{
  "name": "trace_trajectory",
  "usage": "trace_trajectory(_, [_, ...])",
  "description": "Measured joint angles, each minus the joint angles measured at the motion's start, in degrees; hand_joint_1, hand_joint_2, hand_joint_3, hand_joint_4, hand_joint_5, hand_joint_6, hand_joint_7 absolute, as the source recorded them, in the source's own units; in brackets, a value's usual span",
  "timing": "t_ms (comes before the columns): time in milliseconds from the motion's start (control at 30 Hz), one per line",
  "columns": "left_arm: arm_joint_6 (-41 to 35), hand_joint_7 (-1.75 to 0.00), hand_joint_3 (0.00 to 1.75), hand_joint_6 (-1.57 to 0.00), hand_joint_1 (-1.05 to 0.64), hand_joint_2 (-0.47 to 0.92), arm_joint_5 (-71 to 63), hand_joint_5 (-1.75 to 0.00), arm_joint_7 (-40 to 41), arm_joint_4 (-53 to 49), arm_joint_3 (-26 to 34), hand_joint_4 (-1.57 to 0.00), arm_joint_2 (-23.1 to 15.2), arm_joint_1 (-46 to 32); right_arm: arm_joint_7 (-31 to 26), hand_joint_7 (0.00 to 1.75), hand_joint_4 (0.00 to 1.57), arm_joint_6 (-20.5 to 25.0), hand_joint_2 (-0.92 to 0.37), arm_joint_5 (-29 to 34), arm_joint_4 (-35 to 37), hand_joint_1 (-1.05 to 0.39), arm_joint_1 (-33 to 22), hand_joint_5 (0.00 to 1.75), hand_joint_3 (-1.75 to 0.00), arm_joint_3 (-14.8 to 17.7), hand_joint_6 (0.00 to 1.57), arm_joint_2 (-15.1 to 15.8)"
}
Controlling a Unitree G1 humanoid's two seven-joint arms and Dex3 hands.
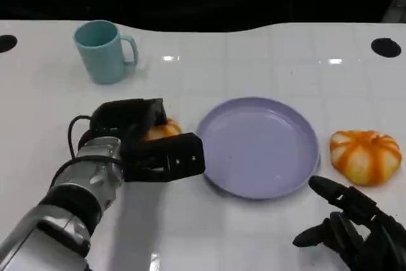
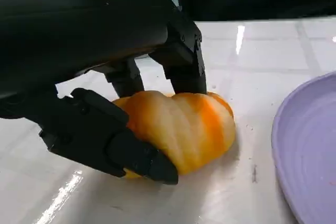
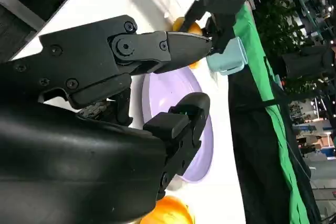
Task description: Grasp the bread from the table and place it into the plate.
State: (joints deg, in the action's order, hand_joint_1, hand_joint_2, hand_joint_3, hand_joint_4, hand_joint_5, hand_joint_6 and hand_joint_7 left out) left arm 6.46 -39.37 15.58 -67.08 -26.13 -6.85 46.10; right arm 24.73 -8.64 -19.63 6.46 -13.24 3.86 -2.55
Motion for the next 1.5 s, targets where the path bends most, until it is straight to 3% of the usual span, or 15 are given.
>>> trace_trajectory(267, [3.54,-1.75,1.13,-0.67,-0.18,0.57,6.65,-1.75,1.88,5.49,5.04,-0.85,-1.33,-0.90,0.40,0.34,0.73,0.01,-0.92,-0.11,0.22,-0.75,0.23,1.09,-0.33,0.16,0.96,0.07])
trace_trajectory(533, [3.65,-1.75,1.24,-0.71,-0.11,0.49,11.89,-1.75,-2.66,12.30,8.45,-0.88,-1.18,-1.81,0.61,0.34,0.74,-0.20,-0.92,-0.05,1.12,-0.75,0.80,1.10,-0.32,0.26,0.97,0.08])
trace_trajectory(700, [7.80,-1.75,1.29,-0.72,-0.11,0.48,12.29,-1.75,-5.00,16.16,7.89,-0.88,-0.70,-1.76,0.62,0.34,0.74,-0.19,-0.92,-0.07,1.15,-0.75,0.86,1.10,-0.32,0.27,0.97,0.08])
trace_trajectory(967, [12.96,-1.75,1.18,-0.71,-0.13,0.50,10.73,-1.75,-8.83,16.04,4.35,-0.88,0.98,2.21,0.79,0.35,0.74,-0.27,-0.92,-0.05,1.16,-0.75,0.85,1.10,-0.33,0.33,0.96,0.10])
trace_trajectory(1133, [14.47,-1.75,1.13,-0.68,-0.17,0.48,8.54,-1.75,-10.02,12.66,1.03,-0.87,4.21,4.93,0.78,0.36,0.74,-0.71,-0.92,0.34,1.14,-0.75,0.84,1.12,-0.34,0.14,0.95,0.10])
trace_trajectory(1233, [14.42,-1.75,0.99,-0.66,-0.18,0.54,6.88,-1.75,-11.09,10.95,-1.16,-0.83,6.19,5.73,0.74,0.36,0.73,-0.71,-0.92,0.35,1.06,-0.75,0.70,1.13,-0.34,0.10,0.95,0.10])
trace_trajectory(1300, [13.05,-1.75,0.80,-0.63,-0.18,0.62,5.90,-1.75,-12.09,10.30,-2.25,-0.82,7.41,6.16,0.65,0.36,0.73,-0.71,-0.92,0.35,0.97,-0.75,0.63,1.13,-0.34,0.05,0.95,0.09])
trace_trajectory(1500, [11.67,-1.75,0.68,-0.65,-0.18,0.67,4.43,-1.75,-12.23,8.45,-3.64,-0.84,9.13,6.83,0.38,0.37,0.74,-0.58,-0.92,0.35,0.23,-0.75,0.14,1.14,-0.34,-0.12,0.95,0.08])
